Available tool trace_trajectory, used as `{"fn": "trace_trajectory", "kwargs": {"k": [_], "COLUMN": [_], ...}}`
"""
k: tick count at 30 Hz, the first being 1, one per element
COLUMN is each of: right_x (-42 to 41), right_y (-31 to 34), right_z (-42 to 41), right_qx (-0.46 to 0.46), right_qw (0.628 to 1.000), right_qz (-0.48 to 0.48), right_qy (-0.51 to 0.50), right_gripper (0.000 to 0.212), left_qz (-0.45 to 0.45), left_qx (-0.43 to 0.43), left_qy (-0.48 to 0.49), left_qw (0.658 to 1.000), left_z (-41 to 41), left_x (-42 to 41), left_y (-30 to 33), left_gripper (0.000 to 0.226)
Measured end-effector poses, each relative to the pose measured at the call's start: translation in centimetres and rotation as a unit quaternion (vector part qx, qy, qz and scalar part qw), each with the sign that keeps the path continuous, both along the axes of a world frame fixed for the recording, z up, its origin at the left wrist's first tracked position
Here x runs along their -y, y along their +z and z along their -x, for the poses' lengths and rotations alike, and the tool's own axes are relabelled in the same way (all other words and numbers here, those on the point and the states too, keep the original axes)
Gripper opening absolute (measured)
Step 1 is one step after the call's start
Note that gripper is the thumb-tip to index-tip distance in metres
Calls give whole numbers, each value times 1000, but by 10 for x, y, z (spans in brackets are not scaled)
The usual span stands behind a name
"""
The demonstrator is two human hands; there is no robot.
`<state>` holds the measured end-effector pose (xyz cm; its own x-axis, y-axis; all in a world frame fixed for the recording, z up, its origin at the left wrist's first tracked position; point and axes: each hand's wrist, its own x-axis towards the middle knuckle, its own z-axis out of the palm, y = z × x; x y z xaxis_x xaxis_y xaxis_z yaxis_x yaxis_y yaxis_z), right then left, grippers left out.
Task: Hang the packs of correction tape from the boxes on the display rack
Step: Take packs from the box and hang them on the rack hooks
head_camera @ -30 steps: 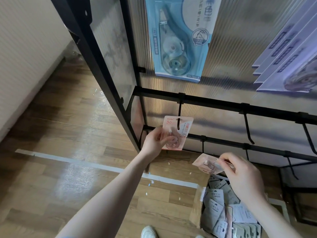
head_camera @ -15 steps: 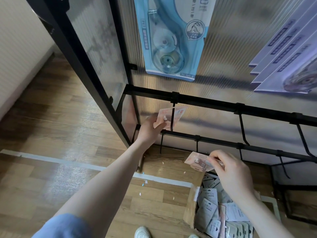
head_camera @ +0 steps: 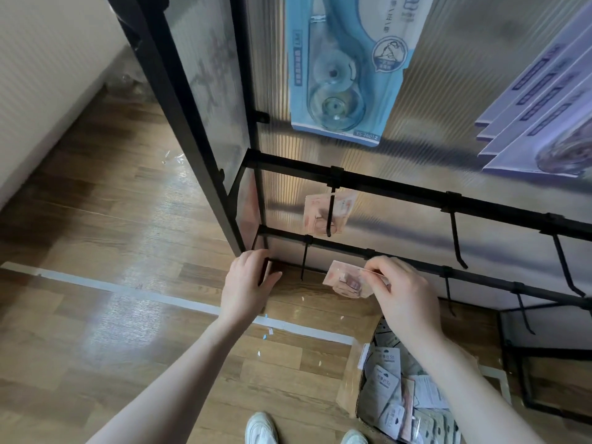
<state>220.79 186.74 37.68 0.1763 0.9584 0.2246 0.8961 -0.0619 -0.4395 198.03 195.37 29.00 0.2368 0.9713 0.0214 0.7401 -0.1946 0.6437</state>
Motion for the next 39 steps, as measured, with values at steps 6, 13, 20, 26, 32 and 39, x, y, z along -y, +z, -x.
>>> {"fn": "trace_trajectory", "kwargs": {"k": [6, 13, 20, 26, 32, 39], "right_x": [-15, -34, -52, -55, -64, -89], "right_y": [5, 7, 13, 15, 16, 16], "right_z": [21, 33, 38, 36, 33, 28], "right_qx": [14, 23, 41, 59, 71, 86], "right_qw": [1000, 999, 998, 994, 993, 994], "right_qz": [-7, -26, -45, -63, -23, 6], "right_qy": [10, 25, 28, 61, 92, 63], "right_gripper": [4, 3, 10, 11, 24, 28], "left_qz": [-88, -116, -108, -91, -85, -84], "left_qx": [-124, -147, -151, -153, -162, -162], "left_qy": [-14, -20, -22, -21, -20, -23], "left_qw": [988, 982, 982, 984, 983, 983], "left_z": [35, 53, 55, 64, 67, 66], "left_x": [13, 28, 40, 48, 55, 55], "left_y": [2, 4, 6, -1, -3, -3], "left_gripper": [43, 47, 47, 48, 49, 50]}}
